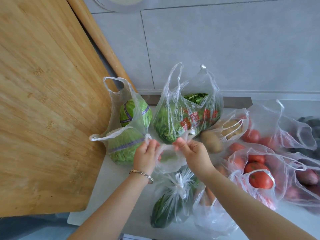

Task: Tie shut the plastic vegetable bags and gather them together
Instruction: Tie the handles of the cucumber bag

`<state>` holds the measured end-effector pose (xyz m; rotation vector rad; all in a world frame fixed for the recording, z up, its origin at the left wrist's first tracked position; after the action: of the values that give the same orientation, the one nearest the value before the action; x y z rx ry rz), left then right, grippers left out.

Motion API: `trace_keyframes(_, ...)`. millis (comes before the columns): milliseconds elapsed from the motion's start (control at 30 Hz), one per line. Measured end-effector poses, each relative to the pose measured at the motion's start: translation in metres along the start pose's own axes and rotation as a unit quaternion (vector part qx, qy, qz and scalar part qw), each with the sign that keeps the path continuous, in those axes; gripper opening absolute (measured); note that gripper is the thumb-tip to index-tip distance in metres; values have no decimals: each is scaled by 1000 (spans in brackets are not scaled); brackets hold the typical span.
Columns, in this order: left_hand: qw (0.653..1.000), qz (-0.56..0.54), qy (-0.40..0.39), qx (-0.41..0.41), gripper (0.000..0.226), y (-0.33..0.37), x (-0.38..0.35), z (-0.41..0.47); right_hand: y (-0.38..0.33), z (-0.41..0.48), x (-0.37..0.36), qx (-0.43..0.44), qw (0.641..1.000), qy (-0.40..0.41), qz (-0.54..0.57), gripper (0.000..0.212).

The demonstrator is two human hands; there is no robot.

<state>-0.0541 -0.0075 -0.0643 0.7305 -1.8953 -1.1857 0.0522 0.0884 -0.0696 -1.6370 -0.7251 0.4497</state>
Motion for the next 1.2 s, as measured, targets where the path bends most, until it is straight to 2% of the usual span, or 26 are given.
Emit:
trace_keyframes(67, 992, 95, 62, -48, 27, -7, 10, 4, 7, 2, 5, -36, 997, 56, 32, 41)
trace_keyframes(133, 973, 185, 80, -112, 30, -26, 16, 5, 17, 1, 8, -46, 996, 75, 18, 40)
trace_keyframes(167, 962, 225, 58, -144, 30, -38, 16, 5, 22, 1, 6, -31, 998, 48, -39, 38)
trace_keyframes(233, 939, 289, -45, -182, 33, -66, 9, 7, 30, 2, -2, 15, 979, -63, -191, 37)
trace_keyframes(300, 896, 360, -167, -200, 46, -94, 1, 10, 43, 7, -12, 67, 920, -178, -342, 40)
trace_keyframes(367, 856, 427, -232, -177, 52, -115, -1, 15, 58, 16, -15, 82, 861, -245, -438, 43)
trace_keyframes(533, 869, 407, -231, -161, 51, -131, -4, 28, 72, 33, -22, 66, 824, -264, -497, 40)
trace_keyframes(600, 876, 397, -220, -163, 49, -128, -4, 28, 72, 34, -26, 70, 821, -265, -501, 41)
trace_keyframes(633, 895, 368, -203, -149, 45, -122, -4, 28, 71, 36, -26, 54, 837, -256, -480, 40)
trace_keyframes(667, 925, 317, -167, -127, 40, -112, -2, 28, 69, 38, -23, 16, 870, -234, -435, 40)
trace_keyframes(733, 985, 162, -41, -54, 34, -88, 4, 31, 57, 41, -14, -78, 949, -143, -270, 42)
trace_keyframes(767, 999, 51, 17, 3, 30, -77, 7, 33, 48, 43, -9, -112, 976, -86, -163, 46)
trace_keyframes(800, 993, -90, 50, 54, 28, -65, 8, 37, 38, 45, -5, -134, 989, -43, -42, 52)
trace_keyframes(833, 967, -230, 56, 92, 32, -54, 7, 39, 27, 47, -4, -144, 985, -20, 89, 56)
trace_keyframes(867, 932, -341, 44, 111, 36, -42, 4, 41, 17, 50, -5, -151, 964, -14, 219, 56)
trace_keyframes(933, 885, -451, 13, 118, 41, -22, 3, 46, 3, 55, -11, -167, 903, -15, 396, 51)
trace_keyframes(967, 875, -467, 4, 123, 42, -17, 2, 50, 3, 58, -13, -176, 889, -10, 423, 51)
trace_keyframes(1000, 881, -455, -3, 129, 42, -14, 3, 54, 7, 60, -12, -190, 887, 0, 421, 52)
trace_keyframes(1200, 969, -201, -46, 139, 43, -57, 11, 63, 61, 48, 15, -282, 926, 91, 236, 46)
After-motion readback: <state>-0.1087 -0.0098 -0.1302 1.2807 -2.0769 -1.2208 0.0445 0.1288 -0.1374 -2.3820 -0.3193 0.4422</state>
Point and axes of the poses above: each hand's wrist, its own z-axis towards the middle knuckle, its own x-axis out of the back of the hand, y = z × x, the point moved 3 cm from there along z, towards the middle knuckle, and after that the axes turned 1 degree about y, right-handed, at the moved point
